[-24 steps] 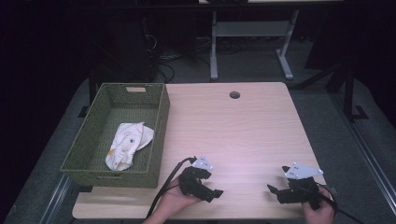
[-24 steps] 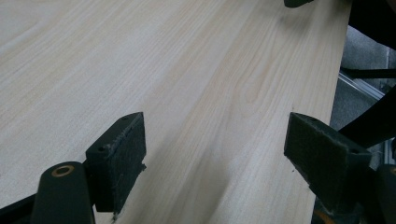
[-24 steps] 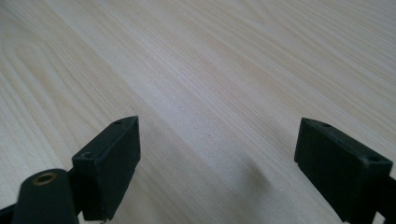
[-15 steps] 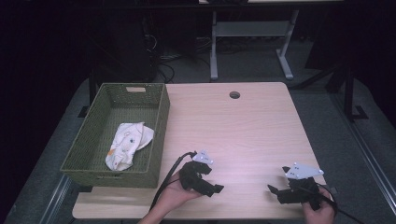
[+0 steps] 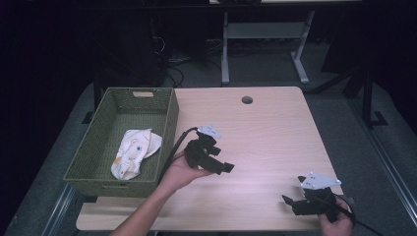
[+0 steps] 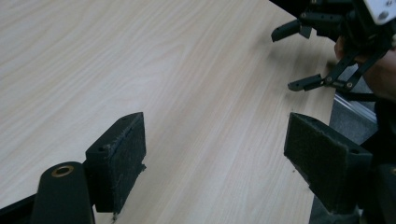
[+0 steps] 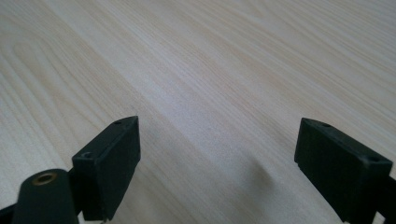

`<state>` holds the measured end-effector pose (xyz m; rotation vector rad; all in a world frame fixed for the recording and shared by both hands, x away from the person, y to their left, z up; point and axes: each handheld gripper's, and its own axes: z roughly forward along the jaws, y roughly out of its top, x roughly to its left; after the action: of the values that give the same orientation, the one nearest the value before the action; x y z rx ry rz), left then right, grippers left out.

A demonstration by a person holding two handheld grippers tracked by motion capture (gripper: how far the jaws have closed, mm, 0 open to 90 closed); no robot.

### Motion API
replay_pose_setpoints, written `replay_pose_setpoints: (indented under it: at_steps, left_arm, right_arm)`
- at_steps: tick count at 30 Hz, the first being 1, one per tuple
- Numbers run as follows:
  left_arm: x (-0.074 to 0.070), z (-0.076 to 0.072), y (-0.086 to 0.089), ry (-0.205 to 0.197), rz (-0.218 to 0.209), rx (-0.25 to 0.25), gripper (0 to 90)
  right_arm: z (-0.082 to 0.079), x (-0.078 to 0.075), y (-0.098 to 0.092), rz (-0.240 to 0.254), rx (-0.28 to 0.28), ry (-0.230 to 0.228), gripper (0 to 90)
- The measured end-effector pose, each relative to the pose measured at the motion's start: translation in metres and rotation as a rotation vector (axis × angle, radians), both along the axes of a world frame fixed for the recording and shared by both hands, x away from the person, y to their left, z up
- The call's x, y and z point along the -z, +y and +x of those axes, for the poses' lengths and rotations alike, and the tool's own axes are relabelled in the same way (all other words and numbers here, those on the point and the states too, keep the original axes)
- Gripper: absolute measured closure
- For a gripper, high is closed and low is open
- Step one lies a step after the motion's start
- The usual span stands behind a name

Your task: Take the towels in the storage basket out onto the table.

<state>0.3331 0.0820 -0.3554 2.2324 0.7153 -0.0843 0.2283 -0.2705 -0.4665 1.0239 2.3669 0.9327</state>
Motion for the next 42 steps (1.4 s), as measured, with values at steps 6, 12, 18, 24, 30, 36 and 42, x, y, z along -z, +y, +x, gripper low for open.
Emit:
replay_pose_setpoints:
  at_steps: [6,12,18,24,30,36,42]
  left_arm:
    - [-0.017,0.015,0.016,0.021,-0.022,-0.033,18.4]
    - [-0.027,0.022,0.028,0.031,-0.042,-0.052,18.6]
    - [-0.036,0.028,0.043,0.05,-0.057,-0.077,18.7]
    - [-0.042,0.029,0.053,0.053,-0.079,-0.093,18.8]
    - [-0.047,0.034,0.071,0.07,-0.112,-0.129,18.8]
    - [-0.049,0.041,0.095,0.094,-0.138,-0.186,19.0]
    - [-0.048,0.044,0.116,0.102,-0.129,-0.237,19.0]
  right_arm:
    - [0.001,0.001,0.001,-0.004,-0.003,0.003,14.0]
    - [0.0,0.0,0.003,0.001,0.0,0.004,14.0]
    - [0.0,0.0,0.001,0.003,0.003,0.005,14.0]
    - [0.001,0.001,0.001,0.003,0.002,0.004,14.0]
    - [0.0,0.0,0.001,0.009,0.008,0.004,14.0]
    - [0.0,0.001,0.0,0.009,0.009,0.005,14.0]
    - [0.0,0.001,0.0,0.007,0.01,0.005,14.0]
